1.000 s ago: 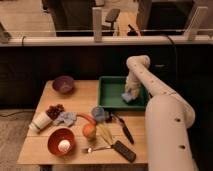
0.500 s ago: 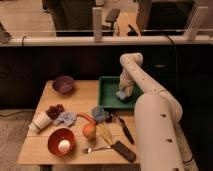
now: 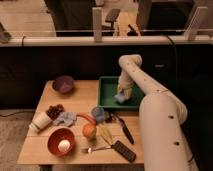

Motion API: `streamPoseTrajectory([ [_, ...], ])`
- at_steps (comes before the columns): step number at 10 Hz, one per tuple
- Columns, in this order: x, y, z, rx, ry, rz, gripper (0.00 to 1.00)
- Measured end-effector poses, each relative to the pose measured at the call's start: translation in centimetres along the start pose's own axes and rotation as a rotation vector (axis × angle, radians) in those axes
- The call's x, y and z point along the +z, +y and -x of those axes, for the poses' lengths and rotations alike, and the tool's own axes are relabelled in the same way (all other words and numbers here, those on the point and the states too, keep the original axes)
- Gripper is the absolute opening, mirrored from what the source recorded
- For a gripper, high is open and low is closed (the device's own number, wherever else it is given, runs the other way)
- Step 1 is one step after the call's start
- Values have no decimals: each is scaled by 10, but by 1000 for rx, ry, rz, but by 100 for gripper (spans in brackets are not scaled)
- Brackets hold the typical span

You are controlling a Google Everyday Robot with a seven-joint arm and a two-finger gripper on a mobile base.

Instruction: Wipe tray with sponge

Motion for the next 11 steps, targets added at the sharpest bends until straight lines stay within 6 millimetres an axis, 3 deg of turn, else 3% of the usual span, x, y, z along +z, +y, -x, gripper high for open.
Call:
streamPoseTrajectory([
  [2, -2, 16, -9, 48, 2, 5, 0],
  [5, -2, 18, -37, 134, 28, 1, 0],
  [8, -3, -3, -54, 170, 43, -21, 0],
  [11, -3, -23, -37, 111, 27, -37, 0],
])
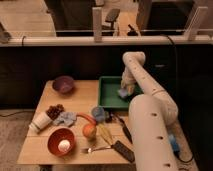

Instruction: Wipe tray with sponge

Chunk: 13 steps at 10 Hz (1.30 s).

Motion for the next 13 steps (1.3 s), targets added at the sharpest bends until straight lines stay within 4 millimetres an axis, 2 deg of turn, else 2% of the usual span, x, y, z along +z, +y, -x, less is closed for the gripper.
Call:
streamPoseTrajectory([
  [2, -2, 1, 15, -45, -26, -9, 0],
  [6, -2, 33, 33, -51, -54, -15, 0],
  [9, -1, 41, 16, 39, -29, -31, 0],
  [11, 2, 31, -3, 107, -5, -44, 0],
  [13, 5, 17, -12, 143, 6, -51, 0],
])
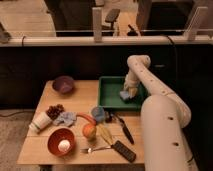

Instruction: Wipe tray with sponge

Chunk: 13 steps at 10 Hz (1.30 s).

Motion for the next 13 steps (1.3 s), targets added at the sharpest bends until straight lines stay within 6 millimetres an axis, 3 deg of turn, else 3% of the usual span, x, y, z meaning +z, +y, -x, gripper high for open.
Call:
streamPoseTrajectory([
  [3, 6, -19, 7, 22, -4, -13, 0],
  [13, 6, -18, 5, 26, -3, -15, 0],
])
